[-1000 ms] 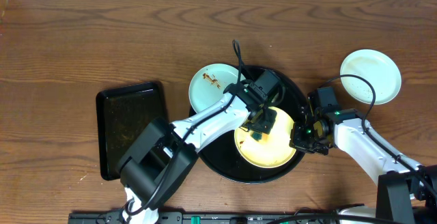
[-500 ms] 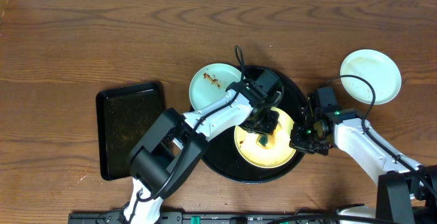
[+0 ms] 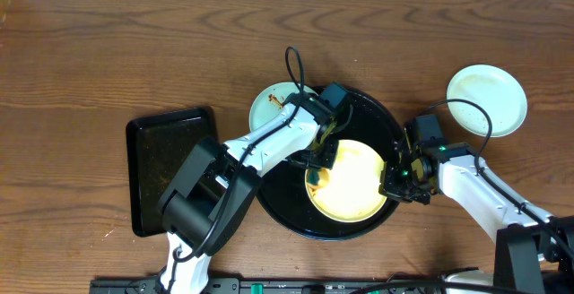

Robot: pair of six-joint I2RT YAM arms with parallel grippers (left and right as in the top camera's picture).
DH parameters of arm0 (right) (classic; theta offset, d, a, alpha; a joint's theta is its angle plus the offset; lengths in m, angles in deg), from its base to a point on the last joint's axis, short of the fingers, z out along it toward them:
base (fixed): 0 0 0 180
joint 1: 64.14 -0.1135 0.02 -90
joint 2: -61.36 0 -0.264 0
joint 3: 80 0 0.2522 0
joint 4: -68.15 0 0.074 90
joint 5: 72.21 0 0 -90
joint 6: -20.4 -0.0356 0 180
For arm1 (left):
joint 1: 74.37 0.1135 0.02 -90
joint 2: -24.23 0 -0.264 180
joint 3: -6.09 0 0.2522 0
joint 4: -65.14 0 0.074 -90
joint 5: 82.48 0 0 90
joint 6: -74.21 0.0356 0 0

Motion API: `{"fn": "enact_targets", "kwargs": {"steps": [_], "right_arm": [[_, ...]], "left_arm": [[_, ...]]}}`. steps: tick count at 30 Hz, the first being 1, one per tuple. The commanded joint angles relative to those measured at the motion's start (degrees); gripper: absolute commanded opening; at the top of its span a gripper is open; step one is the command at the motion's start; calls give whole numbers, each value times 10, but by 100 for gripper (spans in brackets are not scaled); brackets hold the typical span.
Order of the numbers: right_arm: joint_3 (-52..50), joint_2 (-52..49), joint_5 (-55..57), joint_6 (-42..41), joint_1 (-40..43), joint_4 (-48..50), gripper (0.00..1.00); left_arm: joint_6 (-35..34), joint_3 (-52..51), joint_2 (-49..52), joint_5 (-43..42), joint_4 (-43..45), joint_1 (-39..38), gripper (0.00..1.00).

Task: Clean dirty plates on tray and stack at the side
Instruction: 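Scrub the yellow plate surface with the sponge in the left gripper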

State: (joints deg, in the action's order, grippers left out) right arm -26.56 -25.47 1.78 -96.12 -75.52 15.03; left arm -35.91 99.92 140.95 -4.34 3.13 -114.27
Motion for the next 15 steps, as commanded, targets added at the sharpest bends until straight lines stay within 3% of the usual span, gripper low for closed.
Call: {"fn": "enact_targets", "kwargs": {"steps": [1, 6, 15], "right_arm": [[-20, -15, 42, 4, 5, -11, 2], [-20, -15, 42, 4, 5, -9, 1], [-20, -15, 42, 4, 5, -7, 1]], "left_arm": [[-16, -30, 33, 114, -50, 14, 7], [-6, -30, 33, 100, -85, -12, 7], [51, -28, 33, -34, -52, -76, 7]]}}
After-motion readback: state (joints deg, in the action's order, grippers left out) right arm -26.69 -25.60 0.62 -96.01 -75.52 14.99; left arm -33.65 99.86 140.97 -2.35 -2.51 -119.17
